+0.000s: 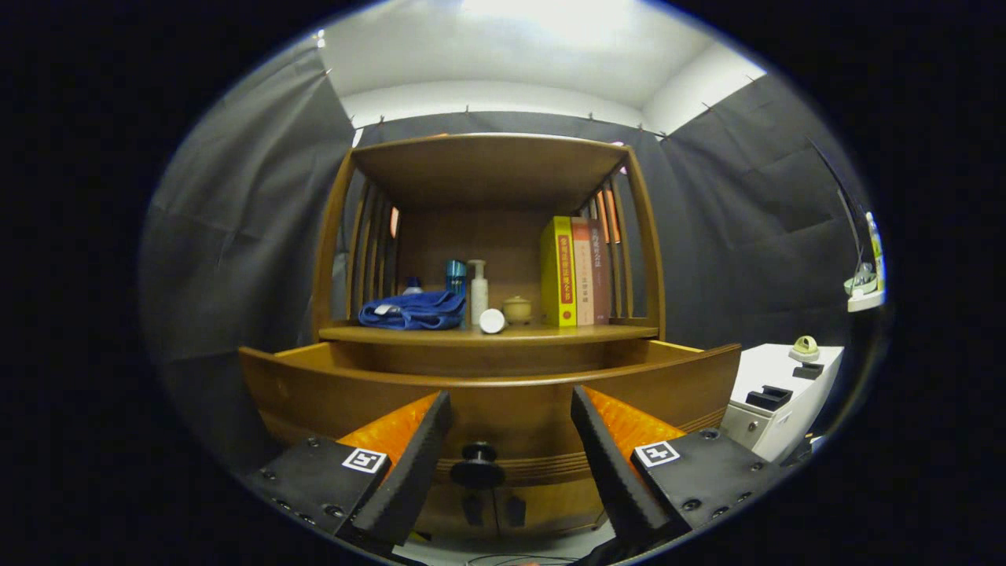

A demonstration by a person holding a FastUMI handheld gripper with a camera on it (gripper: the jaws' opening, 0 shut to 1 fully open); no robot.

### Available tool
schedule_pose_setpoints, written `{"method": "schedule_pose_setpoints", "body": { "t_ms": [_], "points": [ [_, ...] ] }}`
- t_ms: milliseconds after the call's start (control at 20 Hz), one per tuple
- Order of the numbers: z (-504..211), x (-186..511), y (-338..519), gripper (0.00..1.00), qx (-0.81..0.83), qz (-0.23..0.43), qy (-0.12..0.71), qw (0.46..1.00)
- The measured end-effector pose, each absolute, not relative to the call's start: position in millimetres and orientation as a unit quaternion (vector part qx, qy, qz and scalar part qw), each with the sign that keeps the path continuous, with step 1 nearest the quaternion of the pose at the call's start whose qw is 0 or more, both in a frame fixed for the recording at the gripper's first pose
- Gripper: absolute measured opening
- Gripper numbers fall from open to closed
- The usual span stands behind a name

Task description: Pull open the drawer, take out the items inside it, and place them on the countertop above the cabinet.

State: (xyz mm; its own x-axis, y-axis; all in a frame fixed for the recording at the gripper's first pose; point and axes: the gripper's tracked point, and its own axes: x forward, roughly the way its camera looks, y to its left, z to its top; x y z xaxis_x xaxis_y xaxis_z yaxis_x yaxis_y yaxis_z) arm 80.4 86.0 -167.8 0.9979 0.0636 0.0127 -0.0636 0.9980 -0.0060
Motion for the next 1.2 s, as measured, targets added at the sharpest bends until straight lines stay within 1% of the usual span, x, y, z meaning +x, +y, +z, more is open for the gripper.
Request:
{"method": "schedule_pose_setpoints", "body": {
  "t_ms": [350,500,700,1200],
  "points": [
    [-187.0,93.1,82.0,0.99,-0.003,0.028,0.014,0.999],
    [-199.9,97.8,86.8,0.97,0.004,0.034,0.038,0.999],
    [-196.3,104.2,94.0,0.96,-0.005,0.048,0.025,0.998],
    [-190.1,170.2,100.8,0.97,0.002,0.047,0.050,0.998]
  ]
}}
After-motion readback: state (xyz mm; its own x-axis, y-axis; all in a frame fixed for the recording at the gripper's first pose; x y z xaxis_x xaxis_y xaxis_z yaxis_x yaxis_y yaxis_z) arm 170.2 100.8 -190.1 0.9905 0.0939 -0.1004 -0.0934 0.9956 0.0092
